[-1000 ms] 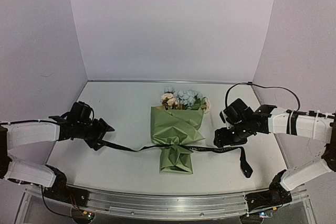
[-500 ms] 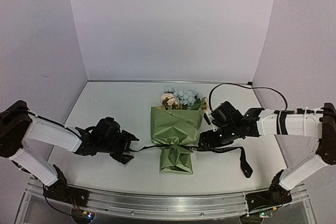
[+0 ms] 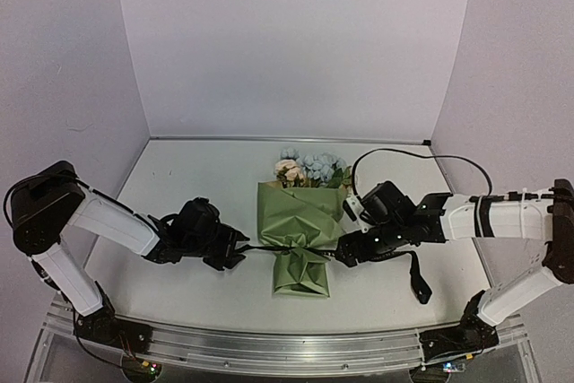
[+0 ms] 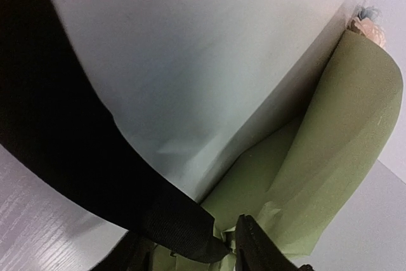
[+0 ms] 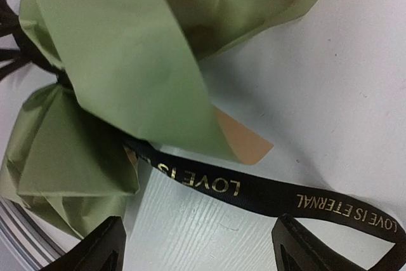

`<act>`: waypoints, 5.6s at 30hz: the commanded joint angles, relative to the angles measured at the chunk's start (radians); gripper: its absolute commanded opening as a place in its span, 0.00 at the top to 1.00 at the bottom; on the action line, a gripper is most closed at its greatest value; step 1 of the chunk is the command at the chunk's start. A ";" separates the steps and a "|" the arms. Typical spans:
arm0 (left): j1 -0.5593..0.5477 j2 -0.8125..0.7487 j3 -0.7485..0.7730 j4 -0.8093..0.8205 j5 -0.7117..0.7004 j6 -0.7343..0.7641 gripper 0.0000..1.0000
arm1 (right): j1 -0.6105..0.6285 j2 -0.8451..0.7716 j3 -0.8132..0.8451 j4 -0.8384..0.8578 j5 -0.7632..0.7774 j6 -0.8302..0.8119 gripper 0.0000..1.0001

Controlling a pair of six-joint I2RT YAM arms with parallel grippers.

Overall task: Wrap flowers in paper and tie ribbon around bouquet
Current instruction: Tie the ribbon around the folded bouquet, then adjust the folded bouquet at the center of the board.

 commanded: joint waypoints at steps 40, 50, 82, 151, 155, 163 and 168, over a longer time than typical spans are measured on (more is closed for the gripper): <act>0.091 0.094 0.038 0.106 0.073 0.082 0.63 | 0.183 0.180 0.096 0.039 0.371 -0.181 1.00; 0.142 0.009 0.041 -0.078 0.021 0.235 1.00 | 0.182 0.122 0.041 0.019 0.388 -0.041 1.00; 0.210 -0.293 0.145 -0.545 0.007 1.029 0.45 | 0.051 0.279 0.464 -0.080 -0.194 0.033 0.36; -0.020 -0.185 0.366 -0.497 0.094 1.250 0.59 | -0.026 0.243 0.469 -0.183 -0.097 -0.060 0.22; 0.132 -0.259 0.281 -0.590 0.104 1.087 0.51 | 0.029 0.239 0.405 -0.172 -0.051 -0.172 0.21; 0.205 -0.307 0.107 -0.467 0.185 0.593 0.37 | 0.044 0.239 0.326 -0.103 0.034 -0.248 0.23; 0.203 -0.340 0.002 -0.286 0.107 0.318 0.30 | 0.058 0.213 0.264 -0.048 0.064 -0.266 0.22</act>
